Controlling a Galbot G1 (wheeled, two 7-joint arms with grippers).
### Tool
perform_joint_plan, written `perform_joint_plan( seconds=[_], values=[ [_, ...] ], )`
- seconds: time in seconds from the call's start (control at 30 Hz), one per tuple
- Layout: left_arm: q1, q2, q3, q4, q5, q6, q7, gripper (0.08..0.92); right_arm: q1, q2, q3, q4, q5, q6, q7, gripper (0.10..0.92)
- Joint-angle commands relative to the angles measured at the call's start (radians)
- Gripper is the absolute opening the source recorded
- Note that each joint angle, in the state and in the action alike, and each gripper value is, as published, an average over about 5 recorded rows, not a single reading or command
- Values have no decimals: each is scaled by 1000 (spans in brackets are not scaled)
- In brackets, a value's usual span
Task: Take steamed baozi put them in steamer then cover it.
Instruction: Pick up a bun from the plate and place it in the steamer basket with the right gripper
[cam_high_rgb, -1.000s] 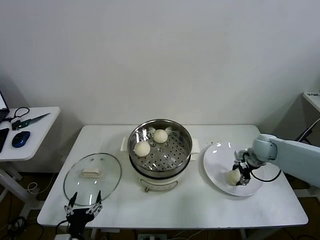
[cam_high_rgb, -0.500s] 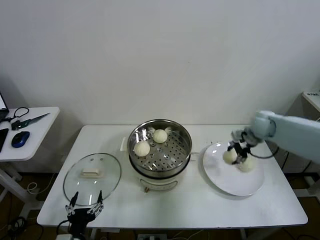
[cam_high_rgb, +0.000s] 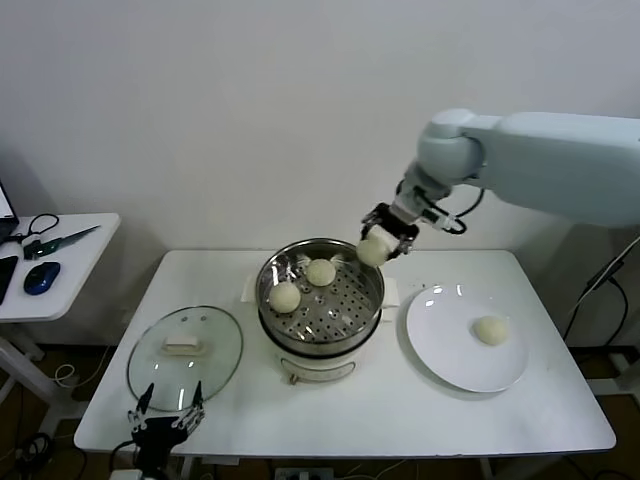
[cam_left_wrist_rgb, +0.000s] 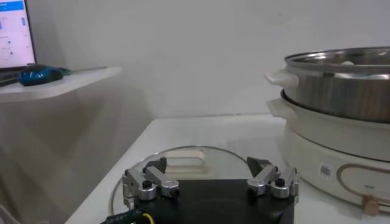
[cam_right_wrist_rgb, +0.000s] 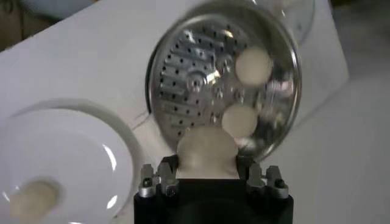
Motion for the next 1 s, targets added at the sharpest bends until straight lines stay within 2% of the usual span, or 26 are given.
perform_joint_plan(
  seconds=[0.03, 0.53, 0.83, 1.0],
  values=[
    [1, 2, -2, 0, 0, 0, 0, 823, -44, 201, 3, 88, -143, 186, 55, 637],
    [16, 1, -15, -9, -6, -11, -3, 823, -275, 253, -33, -77, -271, 152, 89, 642],
    [21, 1, -19, -9, -6, -17, -6, 823, -319, 272, -26, -132, -250, 116, 107, 645],
    [22, -1, -19, -12, -5, -18, -6, 823, -275, 267, -22, -128, -196, 118, 107, 739]
  ],
)
